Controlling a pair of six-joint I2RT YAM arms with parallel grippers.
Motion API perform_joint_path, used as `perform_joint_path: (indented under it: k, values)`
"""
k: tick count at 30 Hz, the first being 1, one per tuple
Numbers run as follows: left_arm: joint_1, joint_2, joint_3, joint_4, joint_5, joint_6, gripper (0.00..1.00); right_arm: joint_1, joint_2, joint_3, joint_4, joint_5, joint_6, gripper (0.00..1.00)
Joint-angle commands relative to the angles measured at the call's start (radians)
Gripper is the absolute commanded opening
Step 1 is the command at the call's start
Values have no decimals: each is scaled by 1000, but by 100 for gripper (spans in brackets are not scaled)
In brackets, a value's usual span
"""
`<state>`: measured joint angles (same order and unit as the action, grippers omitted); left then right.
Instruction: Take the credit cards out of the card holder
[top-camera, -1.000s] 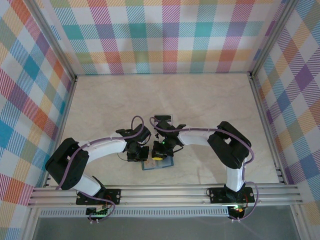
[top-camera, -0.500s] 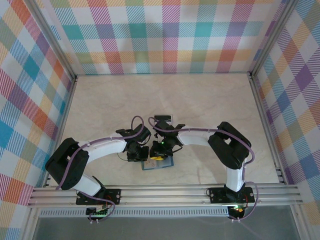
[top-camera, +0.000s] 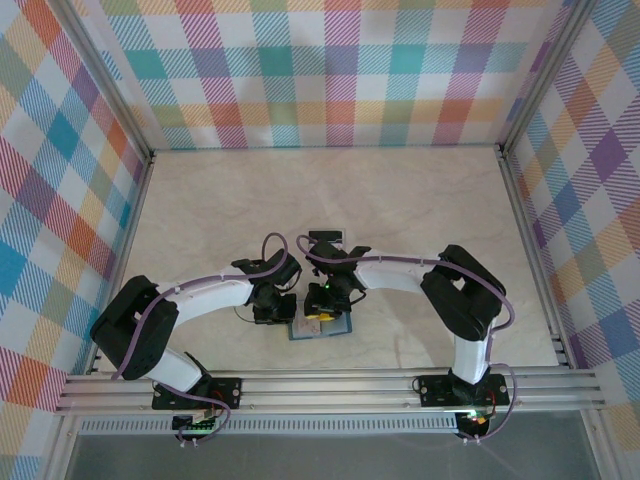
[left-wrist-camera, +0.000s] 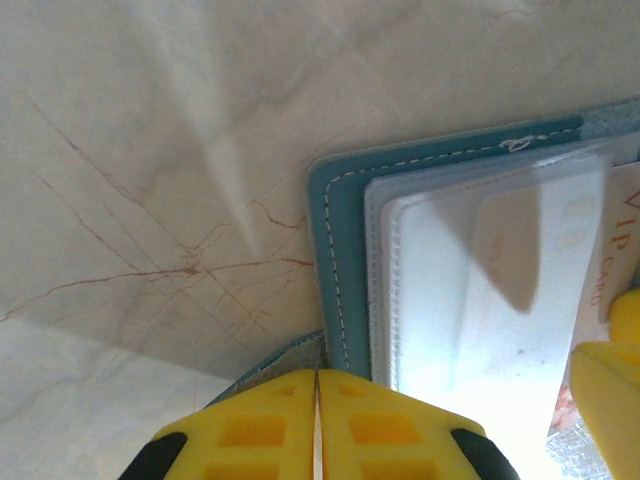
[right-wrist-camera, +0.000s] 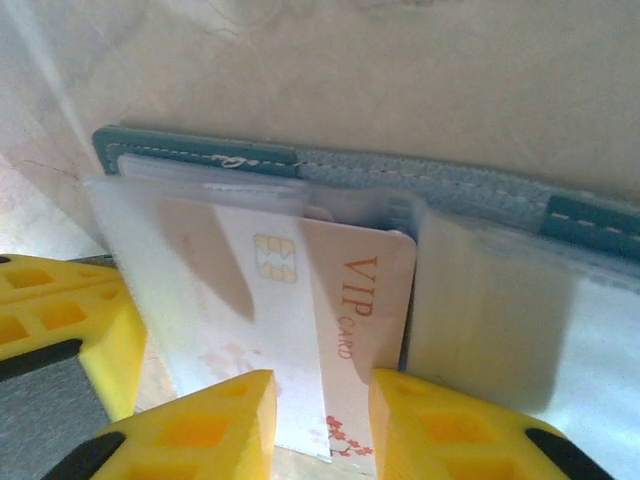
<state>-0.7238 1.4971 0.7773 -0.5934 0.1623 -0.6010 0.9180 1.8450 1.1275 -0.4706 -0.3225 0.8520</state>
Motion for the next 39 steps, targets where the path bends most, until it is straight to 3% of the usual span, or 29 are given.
perform_joint_path:
  k: [1,11,17,22,39]
  values:
    - [7,-17,-3,-18,-17,20,10,5,-50,-6,7,-19,10,33]
    - [4,-52,60,-25,35,7,7,5,-43,-12,-45,26,-10,34]
    - [-6,11,90,10,92,13,7,5,-10,-6,-70,46,-30,34]
    - [-7,64,79,8,61,22,6,5,11,2,-89,51,-54,35]
    - [-8,124,12,8,1,35,3,-1,-16,-75,133,-85,-33,33]
